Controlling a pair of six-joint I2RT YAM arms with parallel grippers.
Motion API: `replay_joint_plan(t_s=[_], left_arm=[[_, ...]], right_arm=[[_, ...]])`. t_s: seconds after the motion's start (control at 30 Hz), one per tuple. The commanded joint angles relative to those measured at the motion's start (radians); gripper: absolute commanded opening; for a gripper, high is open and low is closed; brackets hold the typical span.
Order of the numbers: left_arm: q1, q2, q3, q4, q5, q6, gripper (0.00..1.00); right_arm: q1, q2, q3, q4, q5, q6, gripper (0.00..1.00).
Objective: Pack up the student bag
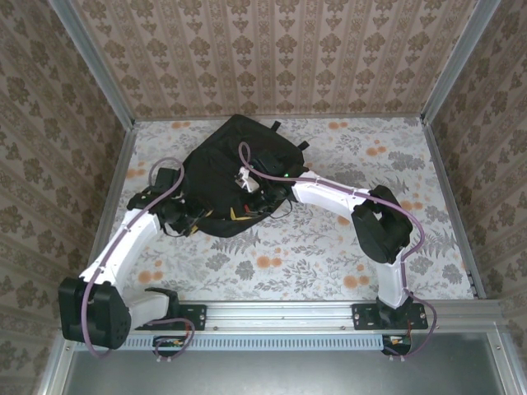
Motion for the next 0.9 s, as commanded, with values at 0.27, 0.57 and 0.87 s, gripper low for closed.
replay_joint_plan(t_s=[0.27,0.57,0.87], left_arm=[[-0.033,0.124,0.016,0.1,-0.015,-0.082,0.58],[-0.056,0.153,0.023,0.114,-0.018,-0.062,0.39],[-0.053,0.109,0.044,0.064,-0.089,-0.004,0.0]], right_arm=[[0.0,-0.028,-0.019,0.014,0.002,0.011,0.0],[0.006,-0.031,-0.03,0.01,0.011,0.012,0.0],[0.007,-0.065,-0.053,-0.019,0.027,-0.007,0.0]])
